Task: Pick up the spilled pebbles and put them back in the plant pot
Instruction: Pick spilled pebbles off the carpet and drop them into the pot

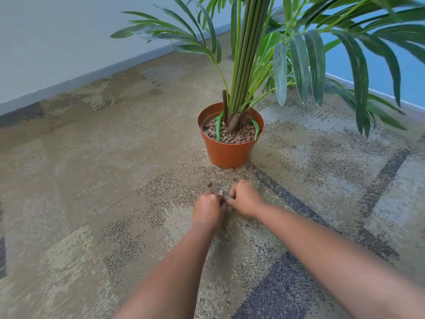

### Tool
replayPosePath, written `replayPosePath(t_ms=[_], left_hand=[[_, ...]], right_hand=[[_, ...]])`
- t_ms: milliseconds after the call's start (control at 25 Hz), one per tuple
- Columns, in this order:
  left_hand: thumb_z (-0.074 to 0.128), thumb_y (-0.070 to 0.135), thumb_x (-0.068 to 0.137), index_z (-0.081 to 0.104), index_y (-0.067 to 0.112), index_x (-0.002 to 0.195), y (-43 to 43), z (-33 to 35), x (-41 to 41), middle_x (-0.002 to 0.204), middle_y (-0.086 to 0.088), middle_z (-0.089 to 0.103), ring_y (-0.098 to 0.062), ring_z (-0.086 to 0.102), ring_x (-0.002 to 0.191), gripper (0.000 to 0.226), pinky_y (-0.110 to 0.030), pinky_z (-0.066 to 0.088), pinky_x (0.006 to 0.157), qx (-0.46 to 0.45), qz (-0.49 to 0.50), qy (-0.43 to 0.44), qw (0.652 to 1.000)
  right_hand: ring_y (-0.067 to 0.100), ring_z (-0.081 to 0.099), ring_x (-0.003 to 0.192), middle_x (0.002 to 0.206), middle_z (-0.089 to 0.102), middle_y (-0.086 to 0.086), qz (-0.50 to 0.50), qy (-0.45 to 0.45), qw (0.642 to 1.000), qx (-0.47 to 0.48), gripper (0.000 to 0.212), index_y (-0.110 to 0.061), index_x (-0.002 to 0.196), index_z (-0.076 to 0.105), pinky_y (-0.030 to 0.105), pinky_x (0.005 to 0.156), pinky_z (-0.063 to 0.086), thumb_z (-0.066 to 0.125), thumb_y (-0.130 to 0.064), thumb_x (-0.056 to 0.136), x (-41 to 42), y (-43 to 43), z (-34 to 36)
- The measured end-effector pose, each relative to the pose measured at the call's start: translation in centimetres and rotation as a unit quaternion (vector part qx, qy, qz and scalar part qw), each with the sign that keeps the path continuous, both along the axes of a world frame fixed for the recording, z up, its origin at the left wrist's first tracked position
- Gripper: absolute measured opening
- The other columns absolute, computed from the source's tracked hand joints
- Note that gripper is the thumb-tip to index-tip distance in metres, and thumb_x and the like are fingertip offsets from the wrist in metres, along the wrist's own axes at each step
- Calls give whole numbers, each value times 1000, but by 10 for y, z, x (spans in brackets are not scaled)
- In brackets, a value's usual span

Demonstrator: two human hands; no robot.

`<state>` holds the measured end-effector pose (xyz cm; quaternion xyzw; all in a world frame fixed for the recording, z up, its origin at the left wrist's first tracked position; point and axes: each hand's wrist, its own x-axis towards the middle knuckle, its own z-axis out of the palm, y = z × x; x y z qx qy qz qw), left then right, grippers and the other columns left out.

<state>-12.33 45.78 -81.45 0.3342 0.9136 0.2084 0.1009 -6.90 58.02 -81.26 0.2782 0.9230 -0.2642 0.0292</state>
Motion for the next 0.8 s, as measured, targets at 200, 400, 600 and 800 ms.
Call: replayPosePath(t_ms=[200, 400, 600, 800], left_hand=[[62, 12, 92, 76, 11, 97, 3, -1, 0, 91, -6, 68, -21, 62, 75, 14, -30, 48, 62, -32, 8, 17, 999], [62, 15, 92, 76, 14, 91, 5, -1, -3, 87, 1, 63, -19, 56, 70, 14, -30, 40, 57, -40, 4, 9, 999], [58, 12, 95, 74, 6, 90, 0, 13, -14, 90, -11, 71, -20, 62, 66, 18, -31, 55, 62, 20, 74, -31, 997], [67, 20, 90, 74, 10, 106, 39, 98, -58, 93, -4, 73, -10, 60, 73, 21, -16, 47, 65, 299, 201, 32, 932]], right_hand=[[18, 64, 84, 102, 64, 6, 5, -34, 999, 22, 15, -9, 90, 73, 31, 81, 58, 77, -23, 85, -6, -5, 2], [13, 61, 77, 96, 61, 2, 25, -34, 999, 30, 13, -14, 76, 66, 29, 76, 59, 77, -8, 83, 1, -11, 2], [13, 63, 75, 98, 67, 4, -13, 46, 999, -5, 4, -11, 82, 72, 22, 69, 59, 73, -10, 86, 12, 7, 30], [18, 69, 79, 104, 67, 11, 0, 332, 941, 65, 20, -3, 105, 71, 24, 70, 61, 72, -7, 85, -13, 31, 97]])
